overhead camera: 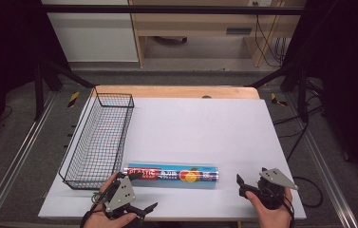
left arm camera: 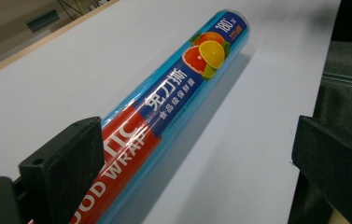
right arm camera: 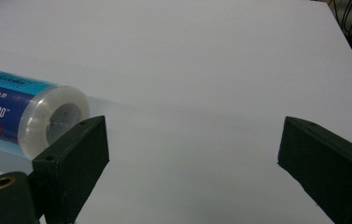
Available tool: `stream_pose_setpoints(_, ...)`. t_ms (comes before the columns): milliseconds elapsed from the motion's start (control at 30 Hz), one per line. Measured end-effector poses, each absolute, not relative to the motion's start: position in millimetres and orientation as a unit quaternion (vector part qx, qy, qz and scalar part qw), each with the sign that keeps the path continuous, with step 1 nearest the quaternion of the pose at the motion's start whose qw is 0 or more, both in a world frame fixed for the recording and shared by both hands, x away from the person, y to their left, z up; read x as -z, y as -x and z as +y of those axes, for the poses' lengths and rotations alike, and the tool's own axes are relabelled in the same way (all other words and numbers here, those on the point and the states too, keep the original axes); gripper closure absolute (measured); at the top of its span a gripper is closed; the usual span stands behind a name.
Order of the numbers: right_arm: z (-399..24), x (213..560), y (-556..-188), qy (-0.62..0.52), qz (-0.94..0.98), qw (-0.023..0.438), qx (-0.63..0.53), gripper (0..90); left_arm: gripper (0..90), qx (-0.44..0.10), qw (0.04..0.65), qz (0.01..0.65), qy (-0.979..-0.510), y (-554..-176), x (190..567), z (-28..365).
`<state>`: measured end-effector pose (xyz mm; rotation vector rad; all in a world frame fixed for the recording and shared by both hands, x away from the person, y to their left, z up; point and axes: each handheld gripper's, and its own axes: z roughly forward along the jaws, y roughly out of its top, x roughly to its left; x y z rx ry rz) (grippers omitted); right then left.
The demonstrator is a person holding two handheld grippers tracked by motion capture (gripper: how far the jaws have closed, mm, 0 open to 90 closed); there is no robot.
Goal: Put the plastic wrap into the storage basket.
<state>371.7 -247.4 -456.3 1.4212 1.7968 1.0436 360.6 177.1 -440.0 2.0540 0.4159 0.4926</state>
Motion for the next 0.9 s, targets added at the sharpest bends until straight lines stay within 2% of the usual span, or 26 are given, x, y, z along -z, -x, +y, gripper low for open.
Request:
stream_pose_setpoints(200, -246, 456, -371, -0.531, 0.683, 0.302, -0.401, 7.2, 3.8, -0.184, 0.474, 0.155, -0.847, -368, 428, 174)
stream_pose_setpoints(300, -246, 456, -371, -0.528, 0.683, 0.297, -0.408, 7.3, 4.3, -0.185, 0.439, 0.124, -0.871, -380, 412, 163)
stream_pose_setpoints(567, -244, 456, -371, -0.523, 0.688, 0.289, -0.413, 7.5, 4.1, -0.168, 0.391, 0.077, -0.902, -410, 386, 126)
stream_pose_setpoints(733, -245, 456, -372, -0.519, 0.688, 0.282, -0.422, 7.7, 5.5, -0.154, 0.345, 0.044, -0.925, -436, 389, 100)
stream_pose_setpoints(900, -245, 456, -372, -0.519, 0.689, 0.276, -0.424, 7.9, 7.7, -0.136, 0.314, 0.035, -0.939, -450, 400, 90)
